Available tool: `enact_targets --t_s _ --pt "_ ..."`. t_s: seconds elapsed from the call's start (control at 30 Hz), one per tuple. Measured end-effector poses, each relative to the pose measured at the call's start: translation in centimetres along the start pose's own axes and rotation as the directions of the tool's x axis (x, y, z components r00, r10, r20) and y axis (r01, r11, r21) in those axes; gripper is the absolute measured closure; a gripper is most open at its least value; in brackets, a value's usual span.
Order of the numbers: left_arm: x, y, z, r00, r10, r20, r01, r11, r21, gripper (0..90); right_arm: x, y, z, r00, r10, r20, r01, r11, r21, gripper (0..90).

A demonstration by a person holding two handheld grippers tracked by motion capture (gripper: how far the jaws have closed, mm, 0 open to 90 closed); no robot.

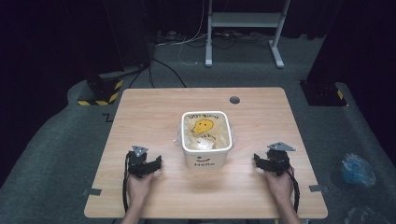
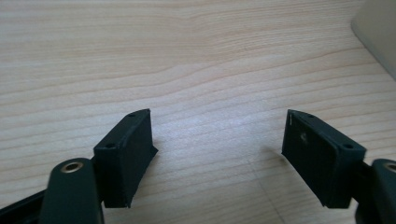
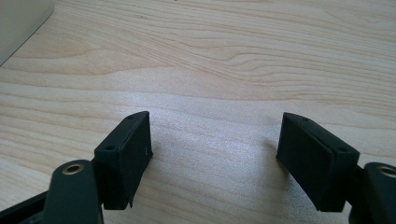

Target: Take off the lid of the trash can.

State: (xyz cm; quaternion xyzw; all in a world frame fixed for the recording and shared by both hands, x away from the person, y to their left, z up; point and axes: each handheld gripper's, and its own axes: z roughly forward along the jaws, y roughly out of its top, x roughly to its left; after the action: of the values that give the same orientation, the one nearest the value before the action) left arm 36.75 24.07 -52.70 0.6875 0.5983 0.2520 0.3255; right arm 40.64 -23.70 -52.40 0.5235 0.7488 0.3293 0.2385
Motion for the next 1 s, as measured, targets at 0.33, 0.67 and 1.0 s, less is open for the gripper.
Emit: enact_targets --t_s 0.33,0.67,1.0 --pt "-0.2 0.0 0.1 0.9991 0.036 -0.021 -0.036 0.9993 0.011 23.8 0.1 0.1 0.1 0.9999 -0.007 -0.008 0.007 1.0 0.006 21.2" --pt "-0.2 0.0 0.1 0.9993 0.032 -0.022 -0.032 0.9994 0.011 23.8 -0.5 0.2 -0.3 0.9997 0.022 -0.007 -0.022 1.0 0.013 32.0" --pt "-0.2 0.0 0.1 0.9993 0.031 -0.022 -0.031 0.9995 0.011 23.8 -1.4 1.0 -2.2 0.9967 0.064 -0.05 -0.066 0.997 -0.049 31.5"
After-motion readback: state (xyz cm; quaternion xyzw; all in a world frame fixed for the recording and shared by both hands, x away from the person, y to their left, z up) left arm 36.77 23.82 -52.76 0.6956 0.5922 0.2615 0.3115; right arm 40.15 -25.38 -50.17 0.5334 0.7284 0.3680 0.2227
